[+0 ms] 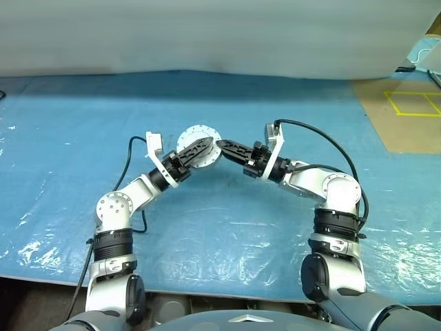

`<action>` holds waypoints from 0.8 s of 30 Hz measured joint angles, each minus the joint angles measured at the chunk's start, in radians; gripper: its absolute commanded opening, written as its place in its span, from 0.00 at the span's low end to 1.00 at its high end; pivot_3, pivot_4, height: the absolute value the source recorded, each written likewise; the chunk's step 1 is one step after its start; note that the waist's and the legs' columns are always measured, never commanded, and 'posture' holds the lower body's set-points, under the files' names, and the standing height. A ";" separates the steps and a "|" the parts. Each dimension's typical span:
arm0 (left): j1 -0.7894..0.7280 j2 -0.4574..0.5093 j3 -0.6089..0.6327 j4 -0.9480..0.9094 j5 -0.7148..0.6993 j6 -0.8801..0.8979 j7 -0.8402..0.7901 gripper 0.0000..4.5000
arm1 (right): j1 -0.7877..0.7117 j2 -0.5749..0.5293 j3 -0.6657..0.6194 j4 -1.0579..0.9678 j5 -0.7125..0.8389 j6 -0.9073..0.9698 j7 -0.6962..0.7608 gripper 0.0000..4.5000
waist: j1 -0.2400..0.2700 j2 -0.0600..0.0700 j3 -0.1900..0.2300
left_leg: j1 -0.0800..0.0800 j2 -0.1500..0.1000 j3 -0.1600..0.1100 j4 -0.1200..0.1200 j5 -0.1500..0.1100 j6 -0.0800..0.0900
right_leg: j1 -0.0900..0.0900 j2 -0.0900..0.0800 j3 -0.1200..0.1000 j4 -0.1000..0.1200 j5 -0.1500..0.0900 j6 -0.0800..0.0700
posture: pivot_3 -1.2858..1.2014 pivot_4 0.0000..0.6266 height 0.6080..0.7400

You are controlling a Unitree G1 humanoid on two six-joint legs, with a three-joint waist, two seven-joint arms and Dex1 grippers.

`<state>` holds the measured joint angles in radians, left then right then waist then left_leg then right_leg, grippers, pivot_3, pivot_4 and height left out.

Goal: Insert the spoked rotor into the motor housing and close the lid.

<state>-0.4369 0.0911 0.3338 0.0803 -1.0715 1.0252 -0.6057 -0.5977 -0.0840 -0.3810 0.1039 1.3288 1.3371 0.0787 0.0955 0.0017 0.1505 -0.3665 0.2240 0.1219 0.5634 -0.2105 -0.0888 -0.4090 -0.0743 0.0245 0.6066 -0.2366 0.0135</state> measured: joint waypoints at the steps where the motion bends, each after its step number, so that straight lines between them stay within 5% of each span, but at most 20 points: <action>1: -0.002 -0.011 0.000 0.004 -0.001 -0.002 0.011 0.99 | 0.000 -0.003 0.000 0.000 0.003 -0.001 -0.005 0.26 | 0.000 0.000 0.000 | 0.000 0.000 0.000 0.000 0.000 0.000 | 0.000 0.000 0.000 0.000 0.000 0.000 | 0.52 0.24 1.00; 5: -0.012 -0.040 0.001 0.030 0.000 -0.026 0.047 0.87 | 0.001 -0.011 0.000 0.000 0.006 -0.018 -0.021 0.26 | -0.002 0.000 0.000 | -0.001 0.000 0.000 0.001 0.000 0.000 | 0.000 0.000 0.001 0.001 0.000 0.001 | 0.52 0.24 1.00; 9: -0.013 -0.039 0.006 0.043 -0.007 -0.038 0.048 0.62 | 0.003 -0.011 0.001 -0.002 0.019 -0.023 -0.022 0.26 | -0.001 0.000 0.000 | 0.000 0.000 0.000 0.001 0.000 0.000 | 0.000 0.000 0.001 0.000 0.000 0.001 | 0.52 0.24 1.00; 24: -0.028 -0.034 0.003 0.068 -0.020 -0.062 0.077 0.60 | 0.008 -0.006 0.021 0.001 0.009 -0.081 -0.032 0.26 | 0.000 0.000 0.000 | 0.000 0.000 0.000 0.003 0.000 0.000 | 0.000 0.000 0.001 0.001 0.001 0.002 | 0.52 0.24 1.00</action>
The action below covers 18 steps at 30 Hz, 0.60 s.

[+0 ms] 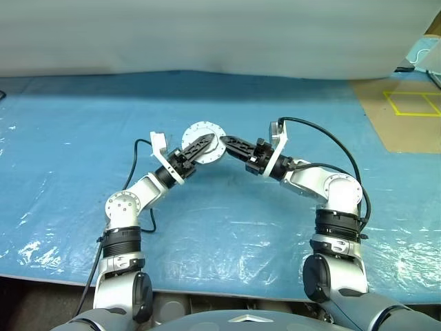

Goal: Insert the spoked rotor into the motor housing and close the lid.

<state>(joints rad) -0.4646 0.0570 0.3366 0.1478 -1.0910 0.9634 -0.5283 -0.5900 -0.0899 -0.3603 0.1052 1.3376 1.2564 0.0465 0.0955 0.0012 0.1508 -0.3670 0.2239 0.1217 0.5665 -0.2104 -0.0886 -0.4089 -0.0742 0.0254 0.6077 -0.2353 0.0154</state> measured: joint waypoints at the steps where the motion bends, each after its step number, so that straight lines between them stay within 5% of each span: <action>1: -0.004 0.000 -0.002 0.003 0.003 -0.006 0.004 0.60 | 0.001 0.000 0.004 0.000 -0.005 -0.011 0.002 0.26 | 0.000 0.000 0.000 | 0.000 0.000 0.000 0.000 0.000 0.000 | 0.000 0.000 0.000 0.000 0.000 0.000 | 0.52 0.24 1.00; 8: -0.054 0.010 -0.016 0.041 0.073 -0.073 0.052 0.60 | 0.006 -0.013 0.037 -0.005 -0.065 -0.068 0.017 0.78 | -0.001 0.000 0.000 | 0.000 0.000 0.000 0.001 0.000 0.000 | 0.000 0.000 0.000 0.000 0.001 0.001 | 0.52 0.24 1.00; 18: -0.143 0.073 0.058 0.159 0.149 -0.231 0.131 0.60 | 0.005 -0.002 0.051 -0.004 -0.064 -0.073 0.017 0.78 | -0.001 -0.001 0.001 | 0.000 0.000 -0.001 0.002 0.000 0.000 | 0.000 0.000 0.000 0.001 0.001 0.001 | 0.52 0.24 1.00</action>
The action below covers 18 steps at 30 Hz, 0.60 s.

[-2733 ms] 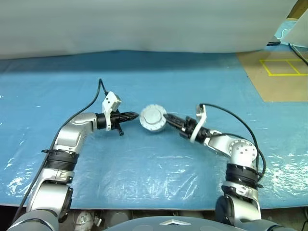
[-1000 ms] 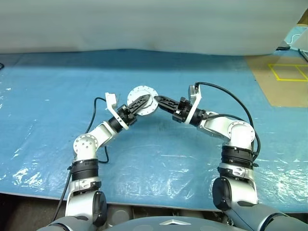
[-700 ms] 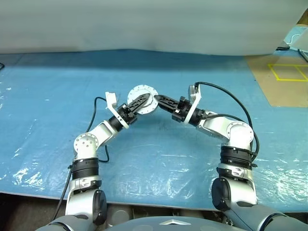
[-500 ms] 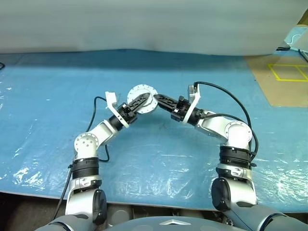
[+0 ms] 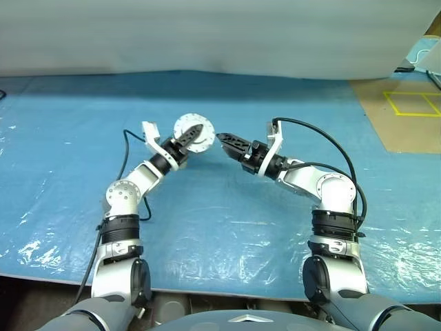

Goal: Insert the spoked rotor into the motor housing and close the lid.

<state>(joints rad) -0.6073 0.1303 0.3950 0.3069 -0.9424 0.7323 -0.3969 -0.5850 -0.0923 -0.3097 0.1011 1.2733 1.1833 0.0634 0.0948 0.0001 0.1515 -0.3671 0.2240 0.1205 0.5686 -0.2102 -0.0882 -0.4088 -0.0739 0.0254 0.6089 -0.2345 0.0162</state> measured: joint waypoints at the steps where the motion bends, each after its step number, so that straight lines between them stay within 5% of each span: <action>1: -0.028 0.023 0.017 0.036 0.026 -0.047 0.014 0.60 | 0.000 0.001 0.000 0.000 0.000 0.000 0.000 0.78 | -0.001 -0.001 0.000 | 0.000 0.000 0.000 0.000 0.000 0.000 | 0.000 0.000 0.000 0.000 0.001 0.000 | 0.52 0.24 1.00; 11: -0.275 0.264 0.092 0.666 0.351 -0.560 0.140 0.60 | -0.006 -0.003 0.034 0.009 -0.045 -0.010 0.029 0.78 | 0.006 -0.006 0.003 | -0.003 0.000 -0.002 0.001 0.002 0.003 | 0.000 0.000 -0.002 -0.002 0.001 0.001 | 0.52 0.24 1.00; 18: -0.316 0.349 0.097 0.890 0.460 -0.715 0.195 0.60 | 0.011 -0.033 0.063 -0.008 -0.135 -0.059 0.063 0.78 | 0.011 -0.010 0.005 | -0.005 0.000 -0.005 0.002 0.000 0.000 | 0.000 0.000 -0.005 -0.002 0.001 0.001 | 0.52 0.24 1.00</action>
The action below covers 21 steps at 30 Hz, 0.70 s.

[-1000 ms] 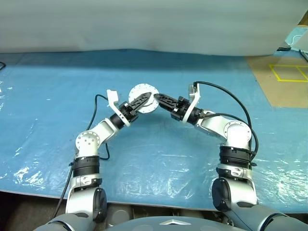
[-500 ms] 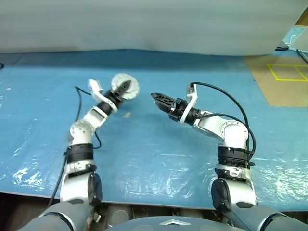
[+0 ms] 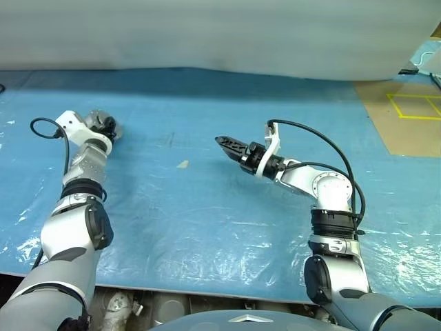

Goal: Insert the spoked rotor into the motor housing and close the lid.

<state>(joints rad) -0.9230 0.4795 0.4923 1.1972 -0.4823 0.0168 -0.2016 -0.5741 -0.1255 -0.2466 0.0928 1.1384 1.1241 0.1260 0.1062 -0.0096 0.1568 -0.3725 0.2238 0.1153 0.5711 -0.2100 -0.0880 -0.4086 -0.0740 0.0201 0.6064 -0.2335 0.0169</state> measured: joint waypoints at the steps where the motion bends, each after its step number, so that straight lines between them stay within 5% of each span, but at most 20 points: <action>1: 0.000 0.001 0.000 0.014 0.009 -0.006 0.000 0.60 | 0.008 -0.009 0.012 -0.010 -0.017 -0.009 0.014 0.78 | 0.002 0.000 0.000 | -0.001 0.000 0.000 0.000 0.000 0.000 | 0.000 0.000 0.000 0.000 0.000 0.000 | 0.52 0.24 1.00; 8: 0.000 0.001 -0.012 0.042 0.063 -0.009 -0.007 0.60 | 0.056 -0.117 0.108 -0.088 -0.180 -0.080 0.119 0.78 | 0.008 -0.001 0.000 | 0.002 0.000 -0.003 0.003 0.000 0.000 | 0.003 -0.001 -0.002 0.003 0.000 0.000 | 0.52 0.24 1.00; 13: 0.008 0.003 -0.018 0.054 0.091 0.007 0.009 0.97 | 0.075 -0.144 0.152 -0.112 -0.280 -0.144 0.173 0.79 | 0.001 -0.001 0.000 | 0.003 0.000 -0.003 0.005 0.000 0.000 | 0.003 -0.001 -0.001 0.006 0.000 -0.001 | 0.52 0.24 1.00; 21: 0.043 0.088 -0.021 0.058 0.135 0.027 0.114 0.99 | 0.091 -0.131 0.152 -0.112 -0.317 -0.158 0.204 0.79 | -0.015 -0.001 0.000 | 0.002 0.000 -0.005 0.005 0.000 0.000 | 0.003 0.000 -0.002 0.005 0.000 -0.001 | 0.52 0.24 1.00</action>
<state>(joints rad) -0.8803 0.5676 0.4716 1.2555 -0.3470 0.0440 -0.0875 -0.4831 -0.2562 -0.0948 -0.0191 0.8210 0.9662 0.3303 0.0916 -0.0103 0.1571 -0.3701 0.2240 0.1105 0.5765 -0.2102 -0.0884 -0.4059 -0.0742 0.0183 0.6115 -0.2331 0.0161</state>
